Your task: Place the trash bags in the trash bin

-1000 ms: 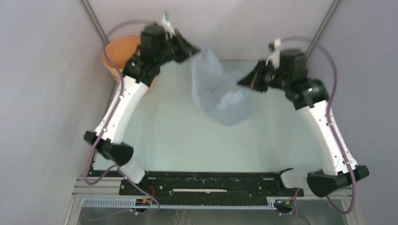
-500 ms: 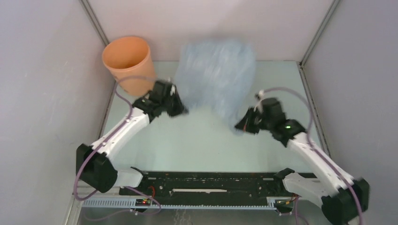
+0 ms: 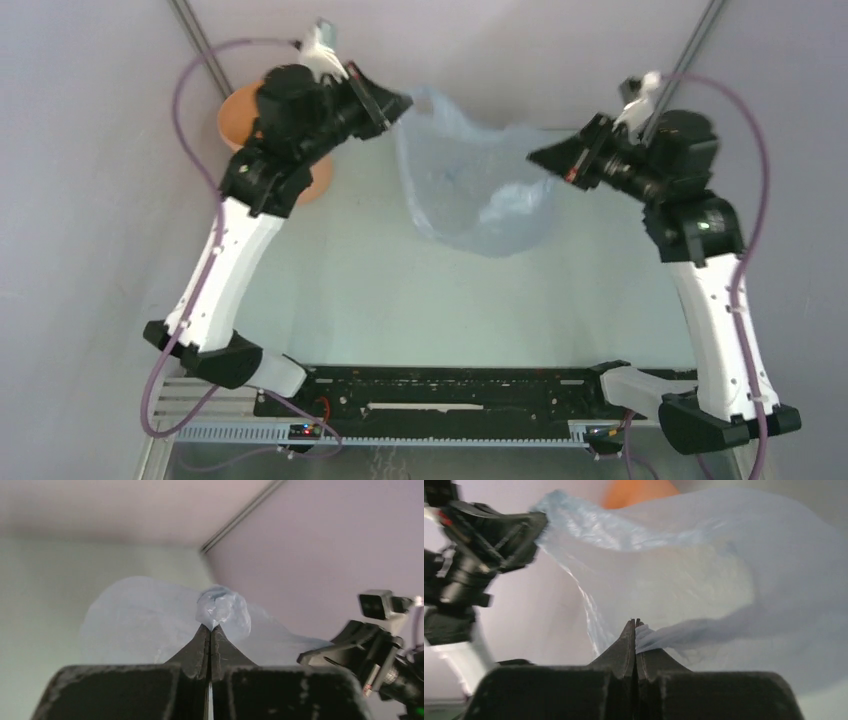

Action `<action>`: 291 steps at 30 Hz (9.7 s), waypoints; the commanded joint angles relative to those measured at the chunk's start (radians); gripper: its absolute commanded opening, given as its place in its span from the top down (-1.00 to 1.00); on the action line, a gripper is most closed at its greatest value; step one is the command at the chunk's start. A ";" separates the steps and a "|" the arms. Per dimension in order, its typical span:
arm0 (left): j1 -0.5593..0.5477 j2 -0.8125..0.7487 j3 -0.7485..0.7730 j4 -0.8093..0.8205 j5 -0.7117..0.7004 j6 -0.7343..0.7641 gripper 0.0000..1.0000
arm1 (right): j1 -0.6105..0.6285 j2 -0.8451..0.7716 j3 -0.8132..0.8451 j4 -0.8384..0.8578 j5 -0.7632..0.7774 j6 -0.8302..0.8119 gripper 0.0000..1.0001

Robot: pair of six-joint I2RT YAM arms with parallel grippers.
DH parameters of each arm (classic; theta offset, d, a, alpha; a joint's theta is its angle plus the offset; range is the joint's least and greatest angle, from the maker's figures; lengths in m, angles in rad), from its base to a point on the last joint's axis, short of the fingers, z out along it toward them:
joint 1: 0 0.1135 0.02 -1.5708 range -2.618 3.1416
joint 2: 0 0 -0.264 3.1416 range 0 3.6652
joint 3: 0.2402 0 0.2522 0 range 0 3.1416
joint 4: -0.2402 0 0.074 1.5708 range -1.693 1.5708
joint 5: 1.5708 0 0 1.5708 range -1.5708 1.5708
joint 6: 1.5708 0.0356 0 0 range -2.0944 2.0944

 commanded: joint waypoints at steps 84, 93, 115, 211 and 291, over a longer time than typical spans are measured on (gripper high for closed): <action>-0.031 -0.035 -0.029 0.190 0.174 -0.053 0.99 | -0.098 -0.016 0.136 -0.251 -0.108 -0.153 1.00; -0.007 -0.103 -0.294 0.241 0.137 -0.096 0.99 | -0.125 -0.064 -0.085 -0.202 -0.113 -0.159 1.00; -0.019 -0.189 -0.541 0.469 0.204 -0.226 0.77 | -0.134 -0.156 -0.152 -0.299 -0.039 -0.269 1.00; 0.310 0.392 0.186 -0.293 -0.260 0.446 0.99 | -0.141 -0.212 -0.009 -0.380 -0.001 -0.184 1.00; -0.534 -0.111 -0.595 0.056 0.153 0.665 -0.84 | -0.141 -0.314 -0.053 -0.417 0.091 -0.256 1.00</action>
